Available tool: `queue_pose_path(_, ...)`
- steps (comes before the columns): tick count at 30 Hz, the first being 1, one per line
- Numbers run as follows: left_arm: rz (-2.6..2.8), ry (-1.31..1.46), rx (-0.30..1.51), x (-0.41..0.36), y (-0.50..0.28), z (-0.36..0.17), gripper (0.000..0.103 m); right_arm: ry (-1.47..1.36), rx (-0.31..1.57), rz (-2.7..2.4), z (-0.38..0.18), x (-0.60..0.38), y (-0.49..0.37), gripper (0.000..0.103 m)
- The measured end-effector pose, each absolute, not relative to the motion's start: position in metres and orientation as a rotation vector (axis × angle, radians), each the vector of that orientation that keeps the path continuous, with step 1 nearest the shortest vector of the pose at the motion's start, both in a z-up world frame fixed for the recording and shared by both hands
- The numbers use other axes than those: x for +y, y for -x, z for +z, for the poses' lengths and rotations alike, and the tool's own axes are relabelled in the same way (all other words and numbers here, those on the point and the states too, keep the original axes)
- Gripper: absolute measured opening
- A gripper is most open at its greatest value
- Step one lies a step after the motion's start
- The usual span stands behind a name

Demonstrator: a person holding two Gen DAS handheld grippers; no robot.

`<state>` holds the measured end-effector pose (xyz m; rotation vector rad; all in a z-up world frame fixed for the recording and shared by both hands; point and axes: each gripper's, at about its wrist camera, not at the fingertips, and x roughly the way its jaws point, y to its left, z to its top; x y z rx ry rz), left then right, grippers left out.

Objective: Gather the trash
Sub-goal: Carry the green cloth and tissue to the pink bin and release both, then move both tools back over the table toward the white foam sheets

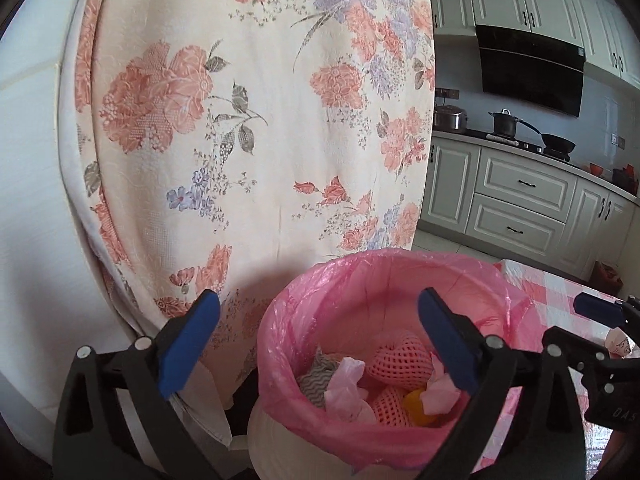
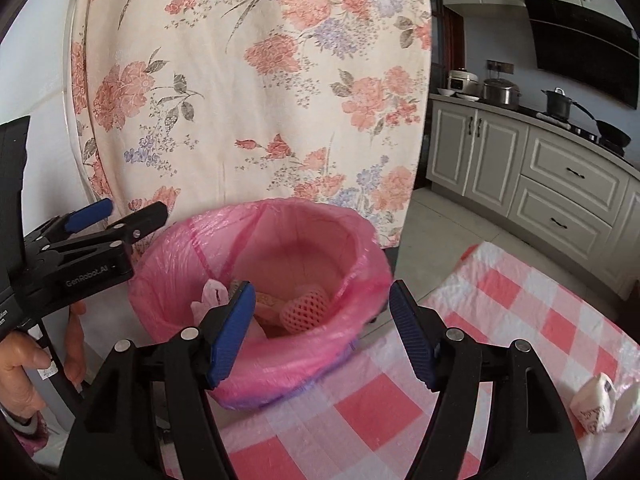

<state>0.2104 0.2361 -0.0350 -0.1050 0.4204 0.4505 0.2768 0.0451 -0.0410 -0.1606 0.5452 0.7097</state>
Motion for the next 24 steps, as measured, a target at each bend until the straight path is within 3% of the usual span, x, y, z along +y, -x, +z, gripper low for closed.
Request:
queue_pose_path(6, 0.403, 0.071, 0.415, 0.204, -0.197, -0.032, 0.098, 0.143, 0.547, 0.654, -0.042, 0.010, -0.261, 0.068)
queue_pose_path(14, 0.225, 0.012, 0.445, 0.133, -0.190, -0.040, 0.098, 0.080, 0.543, 0.539, -0.044, -0.056, -0.241, 0.080)
queue_pose_path(24, 0.005, -0.053, 0.492, 0.026, -0.199, -0.056, 0.098, 0.007, 0.551, 0.353, -0.060, -0.154, -0.216, 0.082)
